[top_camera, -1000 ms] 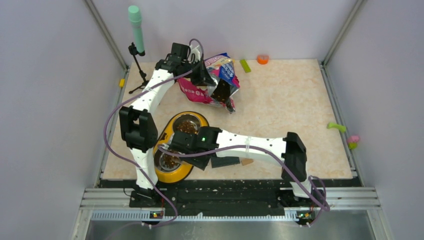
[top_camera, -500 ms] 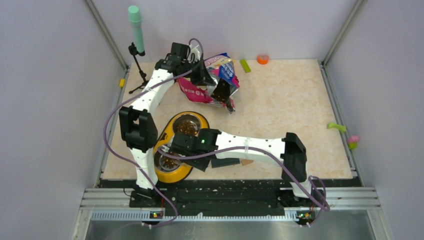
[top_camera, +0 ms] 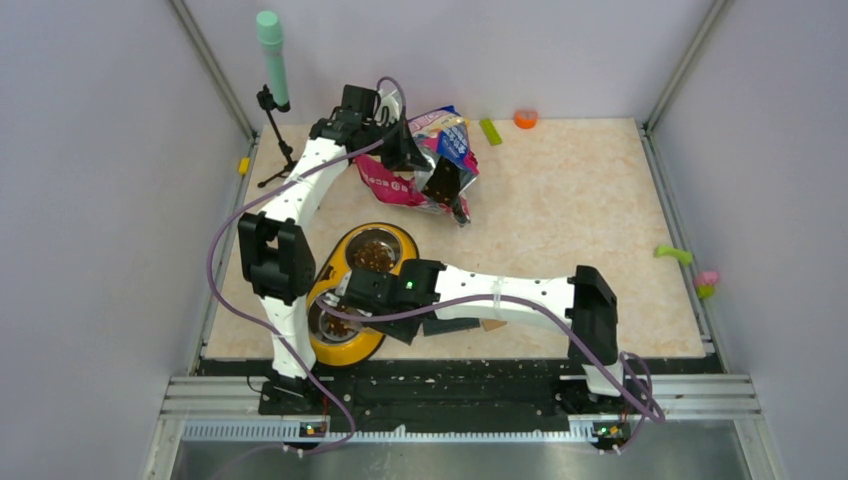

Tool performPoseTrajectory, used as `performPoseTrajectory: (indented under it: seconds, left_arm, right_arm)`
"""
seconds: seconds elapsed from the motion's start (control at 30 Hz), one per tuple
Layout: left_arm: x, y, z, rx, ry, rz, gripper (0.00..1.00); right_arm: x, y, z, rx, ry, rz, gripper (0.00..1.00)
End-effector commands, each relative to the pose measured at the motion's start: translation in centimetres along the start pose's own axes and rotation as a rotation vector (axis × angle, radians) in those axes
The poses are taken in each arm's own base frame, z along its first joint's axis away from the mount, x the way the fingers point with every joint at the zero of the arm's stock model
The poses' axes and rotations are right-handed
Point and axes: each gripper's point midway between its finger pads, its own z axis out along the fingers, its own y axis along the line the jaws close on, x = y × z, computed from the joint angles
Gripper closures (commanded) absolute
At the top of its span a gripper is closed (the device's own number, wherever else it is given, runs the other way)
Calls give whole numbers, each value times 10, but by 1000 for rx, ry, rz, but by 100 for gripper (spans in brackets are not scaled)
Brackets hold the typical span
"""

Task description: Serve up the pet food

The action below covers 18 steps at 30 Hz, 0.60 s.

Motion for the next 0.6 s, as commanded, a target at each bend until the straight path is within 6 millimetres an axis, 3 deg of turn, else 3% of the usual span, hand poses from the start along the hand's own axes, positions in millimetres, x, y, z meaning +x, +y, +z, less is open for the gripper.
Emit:
performPoseTrajectory:
  seconds: [0.0,0.1,0.23,0.37,0.5,0.57]
  left_arm:
    - [-32,-3,-16,-6,-124,49,100]
    - [-30,-2,-17,-9,-123,46,100]
    - [-29,-4,-20,-9,-126,48,100]
    - [-28,-5,-22,-10,-126,50,100]
    - [-26,-7,-24,-7,-122,48,100]
    - [-24,-6,-25,-14,-121,46,100]
  right_arm:
    - [-13,-1,-28,12,-85,-5,100]
    - [-27,-4,-42,11,-155,5,100]
    - [-5,5,-23,-20,-70,-2,100]
    - [-15,-1,-38,0,-129,11,100]
    - [-1,1,-27,1,-70,16,100]
    - [-6,-3,-37,18,-109,30,100]
